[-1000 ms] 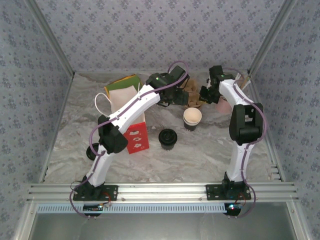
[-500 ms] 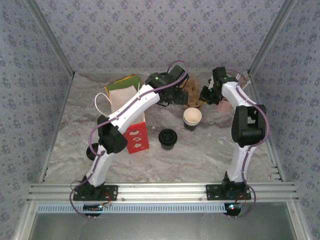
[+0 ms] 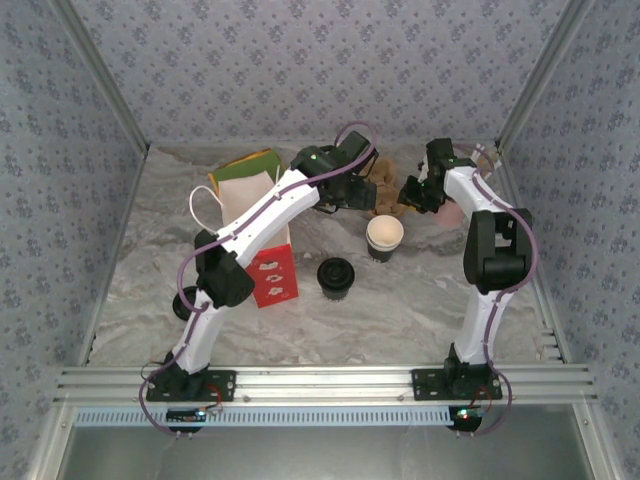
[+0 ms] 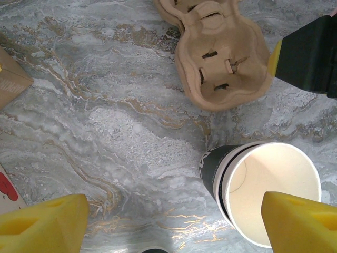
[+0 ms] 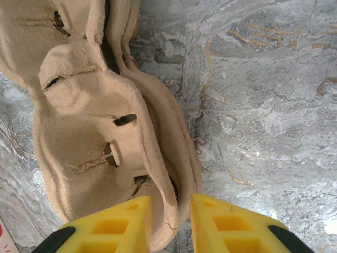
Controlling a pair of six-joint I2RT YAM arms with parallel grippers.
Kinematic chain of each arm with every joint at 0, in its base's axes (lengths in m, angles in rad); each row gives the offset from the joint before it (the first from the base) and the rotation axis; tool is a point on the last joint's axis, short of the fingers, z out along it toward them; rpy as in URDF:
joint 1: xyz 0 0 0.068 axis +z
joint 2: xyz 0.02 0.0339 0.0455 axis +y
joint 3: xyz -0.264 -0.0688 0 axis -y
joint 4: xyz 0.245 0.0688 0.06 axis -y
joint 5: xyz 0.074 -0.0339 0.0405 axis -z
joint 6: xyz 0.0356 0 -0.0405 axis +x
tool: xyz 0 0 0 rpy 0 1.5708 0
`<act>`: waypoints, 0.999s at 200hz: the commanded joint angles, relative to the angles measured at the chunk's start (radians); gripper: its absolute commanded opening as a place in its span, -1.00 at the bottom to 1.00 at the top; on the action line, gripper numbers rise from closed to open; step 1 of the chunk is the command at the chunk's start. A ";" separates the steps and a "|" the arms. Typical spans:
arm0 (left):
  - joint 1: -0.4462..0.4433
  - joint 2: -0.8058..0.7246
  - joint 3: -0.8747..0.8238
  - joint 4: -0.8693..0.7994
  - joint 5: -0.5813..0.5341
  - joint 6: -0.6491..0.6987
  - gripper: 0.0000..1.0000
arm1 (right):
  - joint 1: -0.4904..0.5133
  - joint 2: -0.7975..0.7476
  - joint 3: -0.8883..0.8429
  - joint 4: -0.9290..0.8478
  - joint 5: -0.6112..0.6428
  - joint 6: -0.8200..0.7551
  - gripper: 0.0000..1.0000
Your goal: Pack the takeout coffee
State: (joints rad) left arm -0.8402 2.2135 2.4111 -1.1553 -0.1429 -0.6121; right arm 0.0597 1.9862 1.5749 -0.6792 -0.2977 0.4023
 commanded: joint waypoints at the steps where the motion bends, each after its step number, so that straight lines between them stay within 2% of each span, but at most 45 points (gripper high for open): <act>1: -0.007 -0.048 -0.004 0.001 -0.004 -0.003 0.71 | -0.008 0.024 0.004 -0.002 -0.020 -0.006 -0.48; 123: -0.005 -0.041 0.003 0.002 -0.003 0.003 0.71 | 0.010 0.060 0.029 0.001 -0.056 -0.010 -0.62; 200: -0.004 -0.038 0.001 0.002 -0.003 0.002 0.71 | 0.019 0.041 0.044 -0.009 -0.048 -0.008 -0.59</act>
State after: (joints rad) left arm -0.8398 2.2135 2.4111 -1.1549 -0.1429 -0.6117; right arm 0.0723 2.0235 1.5913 -0.6754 -0.3351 0.4023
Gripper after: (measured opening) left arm 0.855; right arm 0.207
